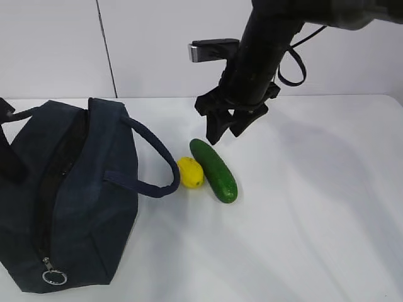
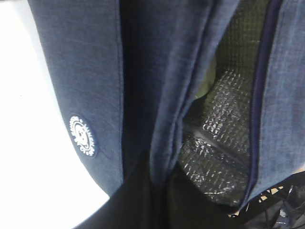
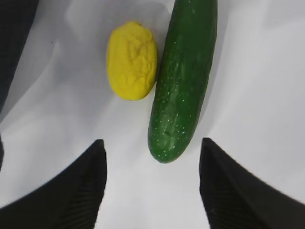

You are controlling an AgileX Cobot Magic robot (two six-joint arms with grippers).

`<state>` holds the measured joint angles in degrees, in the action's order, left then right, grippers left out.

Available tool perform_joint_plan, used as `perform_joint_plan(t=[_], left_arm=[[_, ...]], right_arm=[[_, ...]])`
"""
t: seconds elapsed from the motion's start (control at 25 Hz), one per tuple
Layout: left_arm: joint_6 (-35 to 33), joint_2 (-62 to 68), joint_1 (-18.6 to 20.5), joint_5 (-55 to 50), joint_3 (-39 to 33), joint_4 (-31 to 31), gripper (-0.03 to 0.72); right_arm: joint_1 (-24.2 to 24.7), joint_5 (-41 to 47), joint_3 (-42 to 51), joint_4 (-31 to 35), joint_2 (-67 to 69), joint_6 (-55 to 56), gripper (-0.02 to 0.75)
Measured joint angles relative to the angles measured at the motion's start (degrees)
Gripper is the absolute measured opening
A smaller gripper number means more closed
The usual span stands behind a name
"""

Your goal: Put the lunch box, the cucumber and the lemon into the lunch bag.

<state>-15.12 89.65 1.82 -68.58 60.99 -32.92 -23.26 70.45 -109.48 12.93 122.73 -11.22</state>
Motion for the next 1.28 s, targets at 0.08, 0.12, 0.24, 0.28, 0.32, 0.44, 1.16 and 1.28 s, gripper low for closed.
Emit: perform_joint_plan(t=[0.08, 0.12, 0.24, 0.28, 0.32, 0.44, 1.16, 1.28], left_arm=[[0.3, 0.0, 0.0, 0.0, 0.0, 0.8, 0.001], [0.3, 0.0, 0.0, 0.0, 0.0, 0.9, 0.001], [0.4, 0.0, 0.0, 0.0, 0.0, 1.1, 0.001], [0.4, 0.0, 0.0, 0.0, 0.0, 1.2, 0.001], [0.4, 0.0, 0.0, 0.0, 0.0, 1.2, 0.001], [0.4, 0.0, 0.0, 0.0, 0.1, 1.6, 0.001], [0.5, 0.0, 0.0, 0.0, 0.3, 2.3, 0.001], [0.5, 0.0, 0.0, 0.0, 0.3, 2.3, 0.001]], right_arm=[[0.0, 0.0, -0.2, 0.0, 1.0, 1.0, 0.436], [0.0, 0.0, -0.6, 0.0, 1.5, 1.2, 0.447], [0.0, 0.0, -1.3, -0.3, 3.4, 2.4, 0.461], [0.0, 0.0, -1.5, -0.7, 4.2, 3.0, 0.463], [0.0, 0.0, -1.7, -1.2, 5.0, 3.7, 0.463], [0.0, -0.1, -1.9, -2.2, 6.6, 4.5, 0.463], [0.0, -0.9, -12.6, -4.2, 17.0, 6.0, 0.463], [0.0, -0.7, -12.6, -4.3, 18.1, 6.1, 0.463]])
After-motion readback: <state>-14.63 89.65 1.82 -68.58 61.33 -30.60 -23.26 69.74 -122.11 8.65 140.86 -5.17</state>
